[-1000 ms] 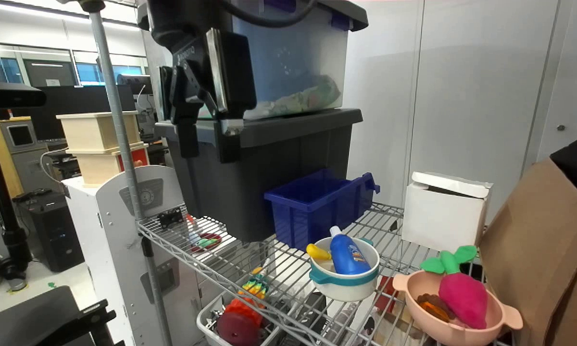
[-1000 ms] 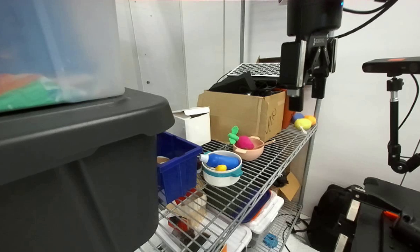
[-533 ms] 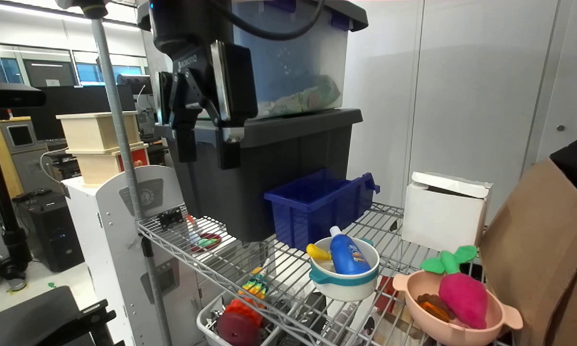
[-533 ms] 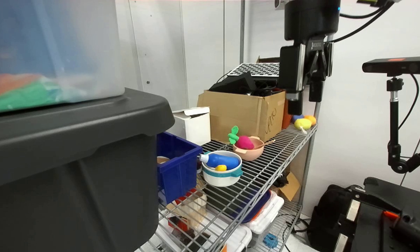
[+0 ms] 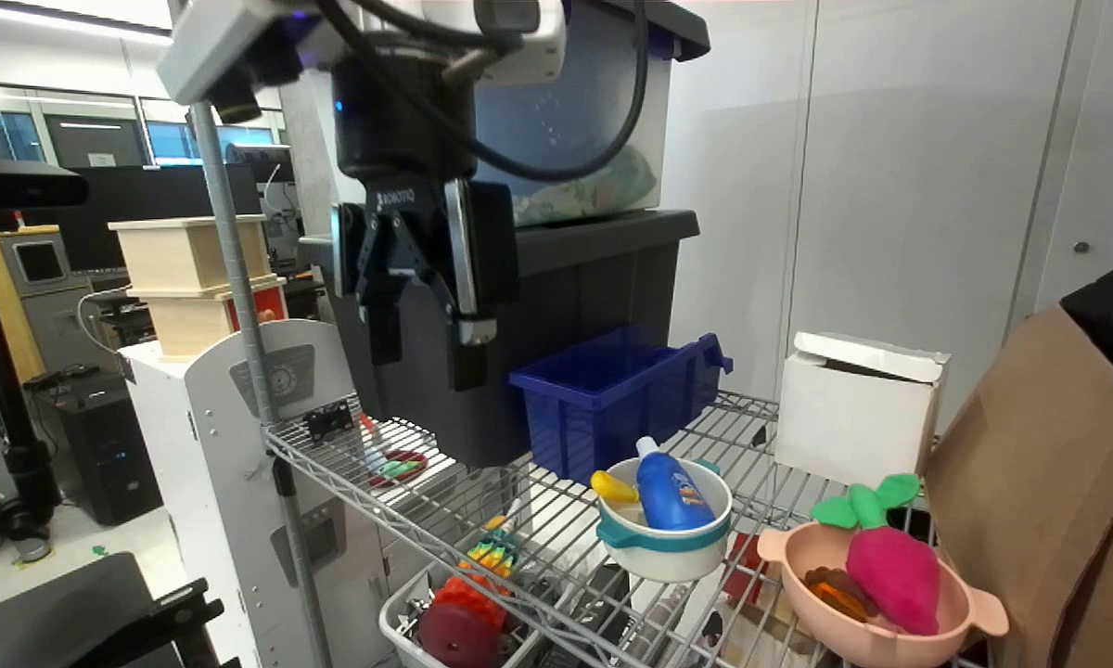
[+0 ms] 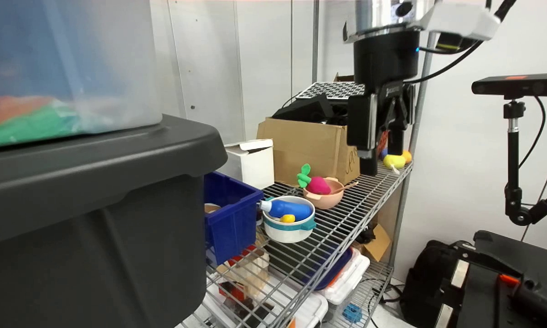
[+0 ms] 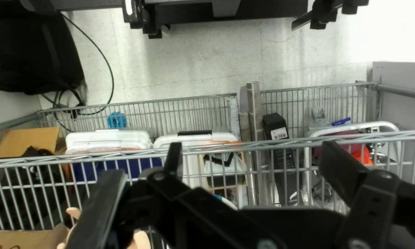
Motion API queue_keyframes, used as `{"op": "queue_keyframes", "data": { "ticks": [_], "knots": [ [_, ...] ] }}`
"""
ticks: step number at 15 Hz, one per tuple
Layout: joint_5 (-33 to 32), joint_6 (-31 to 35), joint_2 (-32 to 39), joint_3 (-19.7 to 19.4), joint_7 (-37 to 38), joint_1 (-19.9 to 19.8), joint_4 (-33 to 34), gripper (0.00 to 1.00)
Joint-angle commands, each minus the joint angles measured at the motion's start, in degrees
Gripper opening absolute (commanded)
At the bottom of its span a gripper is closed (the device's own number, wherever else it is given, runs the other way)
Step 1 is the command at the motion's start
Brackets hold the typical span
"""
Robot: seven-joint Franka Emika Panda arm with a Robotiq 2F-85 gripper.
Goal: Remove the spoon from the bowl
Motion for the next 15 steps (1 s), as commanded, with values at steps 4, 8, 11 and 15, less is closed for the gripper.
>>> {"op": "queue_keyframes", "data": {
  "ticks": [4,8,11,15],
  "knots": [
    [1.00,3.65,16.22,-2.70,-5.01,-0.28,11.31,1.00],
    [1.74,2.65,22.40,-4.12,-7.22,-1.70,18.29,1.00],
    [1.74,2.40,25.47,-5.32,-7.48,-2.79,22.45,1.00],
    [0.46,2.80,29.05,-7.35,-6.04,-3.38,27.01,1.00]
  ]
}}
